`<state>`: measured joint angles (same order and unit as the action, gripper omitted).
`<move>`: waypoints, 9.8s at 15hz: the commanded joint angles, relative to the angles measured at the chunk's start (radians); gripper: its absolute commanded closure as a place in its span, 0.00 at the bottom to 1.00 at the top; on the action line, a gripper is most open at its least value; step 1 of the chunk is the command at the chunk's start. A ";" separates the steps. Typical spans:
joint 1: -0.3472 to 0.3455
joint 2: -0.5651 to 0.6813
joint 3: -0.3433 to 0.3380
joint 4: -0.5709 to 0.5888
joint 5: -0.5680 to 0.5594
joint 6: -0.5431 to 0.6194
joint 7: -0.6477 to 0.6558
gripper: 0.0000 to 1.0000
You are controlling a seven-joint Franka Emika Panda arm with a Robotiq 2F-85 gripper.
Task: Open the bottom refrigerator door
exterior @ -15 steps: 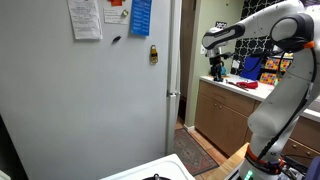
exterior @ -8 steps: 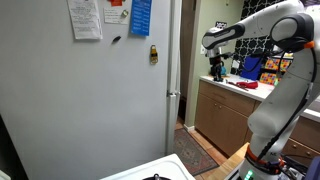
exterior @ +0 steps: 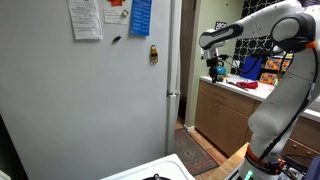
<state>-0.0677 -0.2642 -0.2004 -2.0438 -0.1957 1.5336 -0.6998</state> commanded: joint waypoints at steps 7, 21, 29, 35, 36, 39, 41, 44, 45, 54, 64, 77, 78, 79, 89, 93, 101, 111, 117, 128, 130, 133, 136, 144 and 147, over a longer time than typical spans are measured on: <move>0.035 -0.006 0.054 -0.086 0.038 0.140 -0.063 0.00; 0.105 -0.050 0.068 -0.134 0.207 0.315 -0.280 0.00; 0.134 -0.004 0.073 -0.166 0.384 0.282 -0.564 0.00; 0.120 0.008 0.096 -0.151 0.354 0.276 -0.535 0.00; 0.120 0.008 0.097 -0.152 0.354 0.277 -0.535 0.00; 0.120 0.008 0.097 -0.152 0.354 0.277 -0.536 0.00; 0.120 0.008 0.097 -0.152 0.354 0.278 -0.537 0.00; 0.120 0.008 0.097 -0.152 0.354 0.278 -0.537 0.00; 0.120 0.008 0.097 -0.152 0.354 0.278 -0.537 0.00; 0.130 0.015 0.096 -0.166 0.374 0.296 -0.581 0.00; 0.151 0.037 0.098 -0.251 0.606 0.398 -0.886 0.00; 0.150 0.027 0.116 -0.329 0.836 0.454 -1.092 0.00; 0.149 0.025 0.118 -0.338 0.861 0.458 -1.109 0.00; 0.145 0.026 0.121 -0.343 0.875 0.459 -1.112 0.00; 0.120 0.010 0.125 -0.405 0.941 0.503 -1.110 0.72; 0.119 0.000 0.133 -0.413 0.923 0.530 -1.097 0.86; 0.098 -0.038 0.131 -0.445 0.853 0.553 -1.083 0.86; 0.064 -0.101 0.099 -0.503 0.753 0.585 -1.082 0.86; 0.027 -0.130 0.053 -0.514 0.609 0.591 -1.074 0.12; -0.042 -0.174 0.000 -0.520 0.367 0.626 -1.064 0.00; -0.063 -0.194 -0.011 -0.521 0.304 0.620 -1.056 0.00; -0.093 -0.245 -0.021 -0.524 0.205 0.583 -1.042 0.00; -0.108 -0.325 -0.019 -0.522 0.169 0.490 -0.977 0.00; -0.085 -0.581 -0.019 -0.457 0.264 0.181 -0.649 0.00; -0.071 -0.662 -0.014 -0.439 0.280 0.194 -0.539 0.00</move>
<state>-0.1636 -0.8386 -0.2108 -2.4850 0.0682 1.7328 -1.3455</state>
